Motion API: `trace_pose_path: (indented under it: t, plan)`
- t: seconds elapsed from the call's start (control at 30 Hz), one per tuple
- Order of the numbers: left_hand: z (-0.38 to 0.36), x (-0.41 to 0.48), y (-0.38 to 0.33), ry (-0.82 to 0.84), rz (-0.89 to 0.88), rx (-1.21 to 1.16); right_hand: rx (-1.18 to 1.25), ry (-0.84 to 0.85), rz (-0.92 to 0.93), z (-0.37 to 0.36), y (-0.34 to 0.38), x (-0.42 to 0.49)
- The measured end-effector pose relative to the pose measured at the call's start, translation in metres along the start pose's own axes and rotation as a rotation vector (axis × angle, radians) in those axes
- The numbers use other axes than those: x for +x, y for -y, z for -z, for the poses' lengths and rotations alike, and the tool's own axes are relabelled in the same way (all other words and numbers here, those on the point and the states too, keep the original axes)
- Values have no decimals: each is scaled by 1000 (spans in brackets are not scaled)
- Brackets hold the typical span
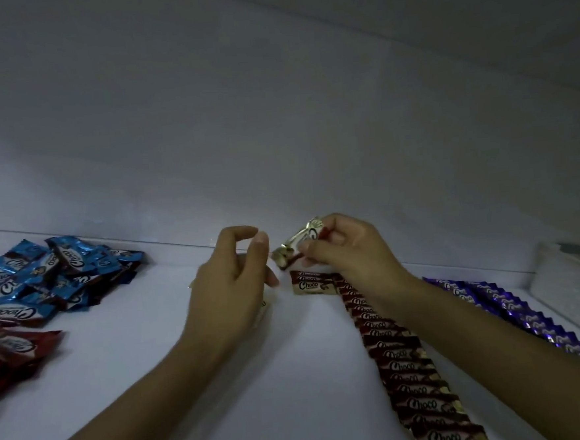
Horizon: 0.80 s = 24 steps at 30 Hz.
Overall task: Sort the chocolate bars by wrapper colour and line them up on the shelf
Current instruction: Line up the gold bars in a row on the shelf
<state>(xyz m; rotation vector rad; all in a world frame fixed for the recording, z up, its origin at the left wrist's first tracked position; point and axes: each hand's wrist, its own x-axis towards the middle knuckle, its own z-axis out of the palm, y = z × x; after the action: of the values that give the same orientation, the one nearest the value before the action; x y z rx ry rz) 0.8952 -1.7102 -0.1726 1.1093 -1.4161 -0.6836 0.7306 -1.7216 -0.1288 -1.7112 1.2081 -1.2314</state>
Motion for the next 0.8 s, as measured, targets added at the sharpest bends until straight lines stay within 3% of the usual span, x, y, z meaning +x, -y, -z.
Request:
trace_pose_path:
  t: [0.13, 0.23, 0.37, 0.5, 0.8]
  plan:
    - [24, 12, 19, 31, -84, 534, -650, 112, 23, 28, -7, 15]
    - [23, 13, 34, 265, -13, 748, -938, 224, 38, 34, -18, 17]
    - [19, 9, 42, 418, -84, 875, -945, 224, 74, 31, -19, 24]
    - [19, 9, 45, 438, -134, 920, -985, 292, 44, 23, -22, 26]
    - [17, 8, 50, 407, -153, 917, -1083, 251, 80, 16, -30, 25]
